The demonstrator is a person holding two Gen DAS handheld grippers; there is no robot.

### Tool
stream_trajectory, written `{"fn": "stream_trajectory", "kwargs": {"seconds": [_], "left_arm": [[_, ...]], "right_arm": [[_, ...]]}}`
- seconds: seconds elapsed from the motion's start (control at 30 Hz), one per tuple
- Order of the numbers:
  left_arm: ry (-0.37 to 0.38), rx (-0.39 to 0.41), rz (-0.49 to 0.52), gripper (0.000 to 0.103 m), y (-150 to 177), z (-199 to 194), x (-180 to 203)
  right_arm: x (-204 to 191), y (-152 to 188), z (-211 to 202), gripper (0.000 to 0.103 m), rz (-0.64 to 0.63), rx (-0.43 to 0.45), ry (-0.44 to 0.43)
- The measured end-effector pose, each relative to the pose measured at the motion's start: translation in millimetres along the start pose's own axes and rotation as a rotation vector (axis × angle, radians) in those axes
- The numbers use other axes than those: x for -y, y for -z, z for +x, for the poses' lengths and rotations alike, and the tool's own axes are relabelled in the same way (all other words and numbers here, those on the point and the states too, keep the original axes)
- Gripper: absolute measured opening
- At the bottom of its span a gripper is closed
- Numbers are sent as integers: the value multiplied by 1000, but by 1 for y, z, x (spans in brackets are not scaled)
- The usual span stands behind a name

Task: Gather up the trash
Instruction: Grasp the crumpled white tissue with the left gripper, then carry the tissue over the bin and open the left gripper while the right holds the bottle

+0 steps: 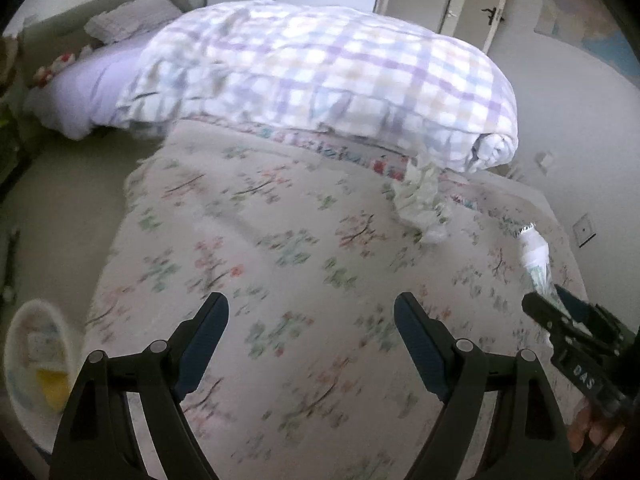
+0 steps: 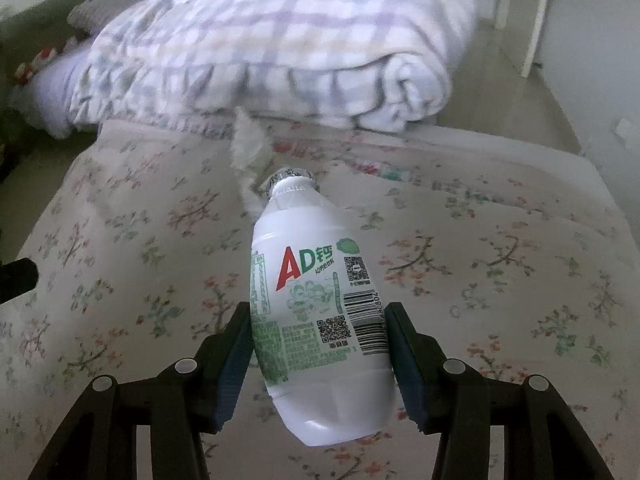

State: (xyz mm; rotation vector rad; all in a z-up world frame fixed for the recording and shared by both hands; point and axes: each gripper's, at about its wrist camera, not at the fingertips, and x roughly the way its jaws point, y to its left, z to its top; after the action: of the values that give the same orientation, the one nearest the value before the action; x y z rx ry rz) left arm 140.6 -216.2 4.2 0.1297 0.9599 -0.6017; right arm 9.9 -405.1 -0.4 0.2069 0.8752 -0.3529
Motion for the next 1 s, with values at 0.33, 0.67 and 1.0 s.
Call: {"fn": "stream_trajectory", "kwargs": {"seconds": [0.33,0.67,1.0], "left_arm": [[194,6,-27,74,-32,71,61],[243,-88,-102,33,-45,126,90],[252,-92,-71,18,-32,87,65]], "right_arm": [[37,-9,22,56,128,3,5],[69,-10,41,56,218,-21,26],[66,-2,48,56,224,-43,21]]}}
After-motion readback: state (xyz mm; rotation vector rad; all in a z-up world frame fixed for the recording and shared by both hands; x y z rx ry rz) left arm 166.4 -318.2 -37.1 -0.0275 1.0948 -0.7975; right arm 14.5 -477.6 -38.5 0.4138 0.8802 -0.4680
